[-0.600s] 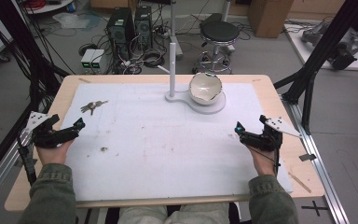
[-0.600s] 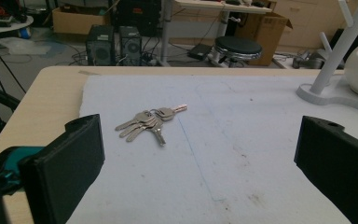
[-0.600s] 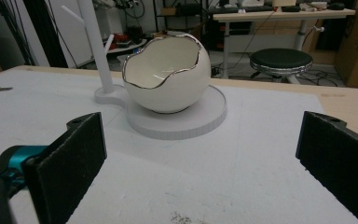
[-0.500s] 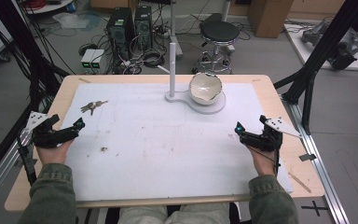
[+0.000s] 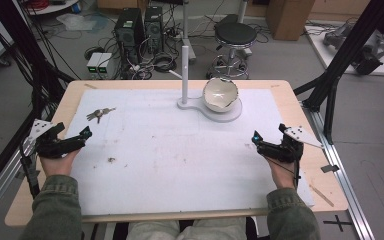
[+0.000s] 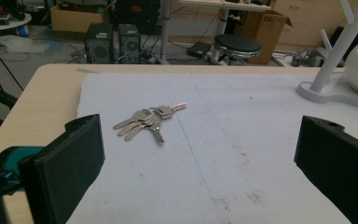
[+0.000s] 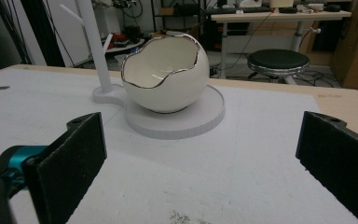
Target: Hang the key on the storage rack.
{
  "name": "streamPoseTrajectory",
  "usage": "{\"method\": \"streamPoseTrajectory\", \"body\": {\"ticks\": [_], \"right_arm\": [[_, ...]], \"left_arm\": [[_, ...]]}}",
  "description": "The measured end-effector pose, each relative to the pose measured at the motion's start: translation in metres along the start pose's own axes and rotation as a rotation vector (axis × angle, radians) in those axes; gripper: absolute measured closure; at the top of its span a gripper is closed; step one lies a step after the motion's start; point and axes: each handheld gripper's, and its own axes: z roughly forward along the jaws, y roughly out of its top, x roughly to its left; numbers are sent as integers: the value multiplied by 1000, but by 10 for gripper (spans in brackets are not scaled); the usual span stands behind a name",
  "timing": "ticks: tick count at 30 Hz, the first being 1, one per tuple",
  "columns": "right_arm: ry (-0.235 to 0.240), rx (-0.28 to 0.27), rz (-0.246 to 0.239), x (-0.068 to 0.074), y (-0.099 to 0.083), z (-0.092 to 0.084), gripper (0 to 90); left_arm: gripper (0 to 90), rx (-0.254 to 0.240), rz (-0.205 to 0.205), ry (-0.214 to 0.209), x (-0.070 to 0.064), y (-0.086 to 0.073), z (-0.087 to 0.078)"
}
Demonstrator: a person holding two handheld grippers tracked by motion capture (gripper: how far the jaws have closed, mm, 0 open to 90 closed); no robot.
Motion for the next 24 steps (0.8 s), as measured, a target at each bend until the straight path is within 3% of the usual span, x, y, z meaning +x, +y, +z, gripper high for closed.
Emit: {"method": "streamPoseTrajectory", "body": {"ticks": [4, 6, 10, 13, 16, 24], "right_arm": [[4, 10, -2, 2, -1, 3, 6], [6, 15, -15, 4, -2, 4, 6], [2, 39, -95, 11, -2, 7, 6], [24, 40, -82, 14, -2, 9, 6], [39, 48, -83, 15, -2, 10, 6], [26, 5, 4, 5, 1, 2, 6]], "left_arm": [[20, 5, -7, 5, 2, 0, 1], [20, 3, -50, -11, 3, 0, 2], [20, 1, -34, 9, 3, 1, 2], [20, 29, -18, 32, 5, 1, 7], [20, 46, -9, 25, 5, 3, 10], [20, 74, 16, 24, 2, 16, 18]]}}
